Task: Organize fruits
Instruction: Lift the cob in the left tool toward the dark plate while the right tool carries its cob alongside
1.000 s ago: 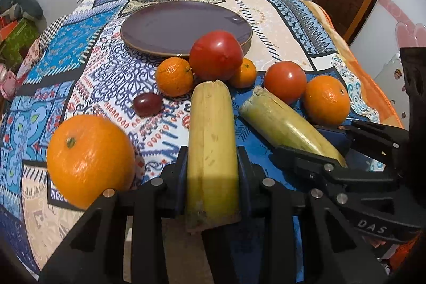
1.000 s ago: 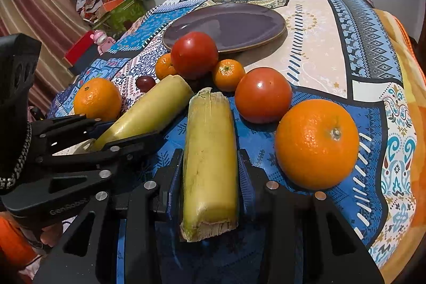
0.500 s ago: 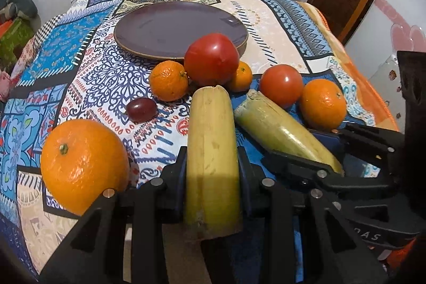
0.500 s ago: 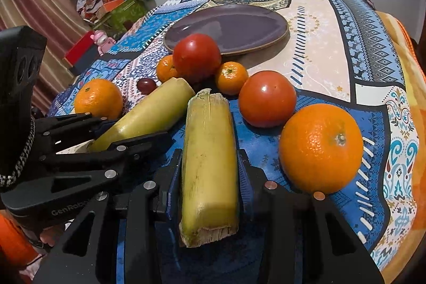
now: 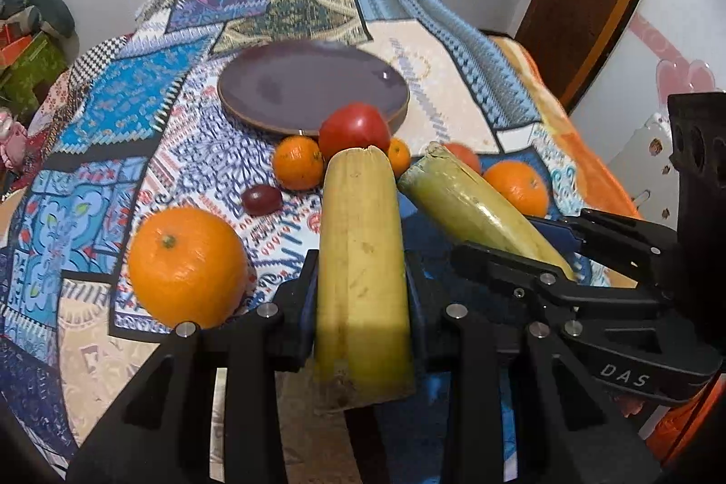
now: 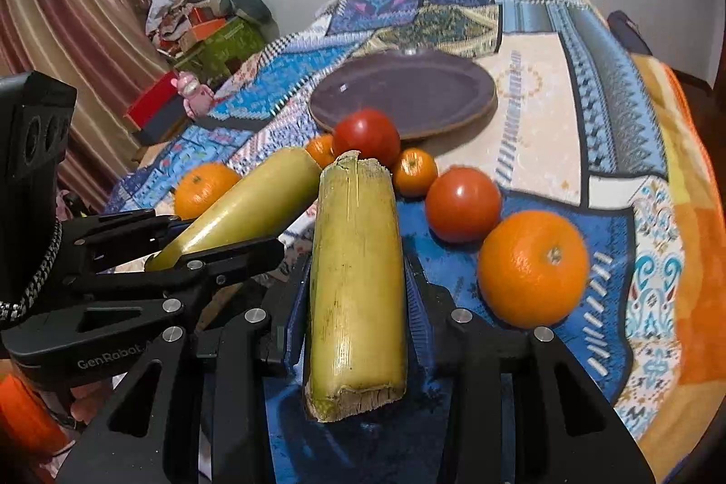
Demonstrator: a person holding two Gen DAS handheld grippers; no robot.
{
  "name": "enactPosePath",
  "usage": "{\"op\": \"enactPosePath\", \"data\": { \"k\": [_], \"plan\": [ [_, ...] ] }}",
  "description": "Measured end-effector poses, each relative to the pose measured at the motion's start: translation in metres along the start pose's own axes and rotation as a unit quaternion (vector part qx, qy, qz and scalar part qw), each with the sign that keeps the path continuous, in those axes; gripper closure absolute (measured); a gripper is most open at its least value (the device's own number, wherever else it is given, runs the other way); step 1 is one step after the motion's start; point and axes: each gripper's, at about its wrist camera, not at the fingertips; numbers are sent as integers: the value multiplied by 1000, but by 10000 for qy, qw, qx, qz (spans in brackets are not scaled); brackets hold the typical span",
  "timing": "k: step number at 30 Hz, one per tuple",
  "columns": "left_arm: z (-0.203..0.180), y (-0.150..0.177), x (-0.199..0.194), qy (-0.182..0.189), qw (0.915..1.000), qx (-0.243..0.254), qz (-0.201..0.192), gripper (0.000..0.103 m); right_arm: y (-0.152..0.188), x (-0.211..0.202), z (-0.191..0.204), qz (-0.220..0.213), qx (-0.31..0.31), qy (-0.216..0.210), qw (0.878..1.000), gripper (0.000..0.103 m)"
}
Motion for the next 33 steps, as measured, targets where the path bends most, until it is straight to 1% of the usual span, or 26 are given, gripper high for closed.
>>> {"op": "enactPosePath", "data": {
  "k": [7,11,17,23,26,33],
  "plan": [
    [-5,-16,-23,-64,9994,61,-333,69,-24,-11,1,-253,-99,95,9996,67],
    [0,-28,-31,-75,9989,41,-452,69,-37,-17,4,-437,-166,199,9987,67],
    [8,-52,-42,-210,9973,119,-695,69,-58,-22,5,-697,-270,297,9968,67],
    [15,-73,-47,-248,9961,146,-829,69,-81,-17,5,-858,-289,360,9952,67],
    [19,-85,-48,-206,9958,156,-883,69,-90,-12,5,-872,-298,382,9950,67],
    [24,-113,-38,-247,9950,303,-921,69,-111,2,2,-904,-312,401,9946,67]
  ]
}}
Point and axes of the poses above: each gripper's, at about its wrist camera, not at the fingertips, and x roughly the way its jaws point, z to its left, y to its underside, and after that the axes turned 14 degrees about y, right-handed
